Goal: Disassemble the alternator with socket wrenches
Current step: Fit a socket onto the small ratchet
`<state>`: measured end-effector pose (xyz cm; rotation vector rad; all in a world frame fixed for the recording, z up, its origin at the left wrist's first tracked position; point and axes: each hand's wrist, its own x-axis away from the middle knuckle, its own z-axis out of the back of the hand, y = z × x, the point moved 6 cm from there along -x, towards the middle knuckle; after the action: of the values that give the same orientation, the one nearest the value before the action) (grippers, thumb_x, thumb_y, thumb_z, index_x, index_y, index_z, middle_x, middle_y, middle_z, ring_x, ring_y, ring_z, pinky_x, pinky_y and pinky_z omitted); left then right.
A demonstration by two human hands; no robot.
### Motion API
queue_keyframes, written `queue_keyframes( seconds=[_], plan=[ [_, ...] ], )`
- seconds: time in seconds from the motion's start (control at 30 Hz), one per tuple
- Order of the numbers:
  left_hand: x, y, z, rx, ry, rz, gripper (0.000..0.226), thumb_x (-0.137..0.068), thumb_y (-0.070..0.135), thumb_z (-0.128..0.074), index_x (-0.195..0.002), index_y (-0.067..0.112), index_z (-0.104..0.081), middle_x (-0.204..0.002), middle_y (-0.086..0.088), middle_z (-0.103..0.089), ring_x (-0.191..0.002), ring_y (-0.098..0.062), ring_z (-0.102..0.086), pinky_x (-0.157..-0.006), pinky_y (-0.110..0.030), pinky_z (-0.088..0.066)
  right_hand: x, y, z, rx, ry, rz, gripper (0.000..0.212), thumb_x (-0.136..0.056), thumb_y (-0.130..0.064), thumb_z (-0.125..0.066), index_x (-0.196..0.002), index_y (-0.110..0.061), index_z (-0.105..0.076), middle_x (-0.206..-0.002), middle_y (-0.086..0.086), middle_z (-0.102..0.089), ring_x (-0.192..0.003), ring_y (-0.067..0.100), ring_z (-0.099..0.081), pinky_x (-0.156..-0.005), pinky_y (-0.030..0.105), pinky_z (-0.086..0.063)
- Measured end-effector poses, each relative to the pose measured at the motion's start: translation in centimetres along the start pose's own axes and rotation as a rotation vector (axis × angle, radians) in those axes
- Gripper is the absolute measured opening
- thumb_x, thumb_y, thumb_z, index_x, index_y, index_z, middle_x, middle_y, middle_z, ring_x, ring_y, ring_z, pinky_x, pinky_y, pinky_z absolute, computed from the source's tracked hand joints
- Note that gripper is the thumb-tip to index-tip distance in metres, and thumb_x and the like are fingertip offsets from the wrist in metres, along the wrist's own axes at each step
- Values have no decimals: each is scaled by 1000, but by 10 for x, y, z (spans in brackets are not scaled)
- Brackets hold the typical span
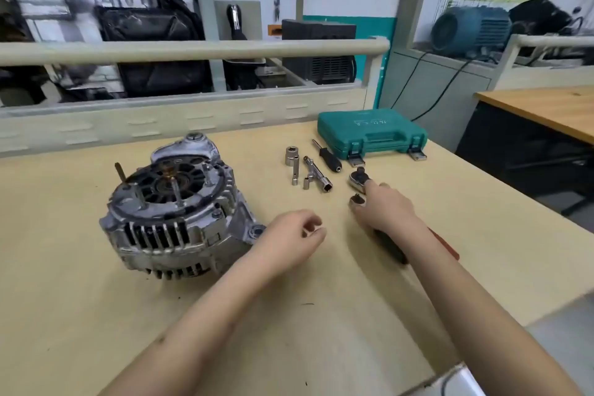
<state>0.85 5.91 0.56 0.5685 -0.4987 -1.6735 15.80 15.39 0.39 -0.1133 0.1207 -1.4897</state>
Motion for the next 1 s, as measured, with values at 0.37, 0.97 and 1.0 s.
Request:
queue_keyframes(
  seconds=[0.37, 0.97, 1.0],
  plan=[
    [-38, -10, -15, 259, 190, 157, 23, -89, 22, -55, -106, 11, -65, -109, -1, -65, -95, -10, -54, -76, -16, -35, -15, -1, -10, -882, -138, -77, 15, -97, -21, -39, -94, -9, -48, -74, 8, -50, -55, 18, -52, -50, 28, -42],
    [-30, -27, -13, 596, 302, 240, 17, -90, 15, -53, -97, 6, -66, -96, -9, -67, -86, -17, -58, -77, -29, -44, -96, -77, -8, -538, 1, 83, 18, -86, -26, -60, -84, -8, -59, -81, 8, -55, -76, 23, -51, -47, 26, -31],
    [-30, -27, -13, 603, 299, 241, 16, -90, 15, -53, -97, 7, -66, -92, -7, -66, -86, -16, -58, -78, -29, -44, -97, -74, -8, -558, 29, 86, 16, -87, -24, -59, -81, -10, -59, -80, 7, -54, -76, 23, -50, -50, 26, -31]
  ],
)
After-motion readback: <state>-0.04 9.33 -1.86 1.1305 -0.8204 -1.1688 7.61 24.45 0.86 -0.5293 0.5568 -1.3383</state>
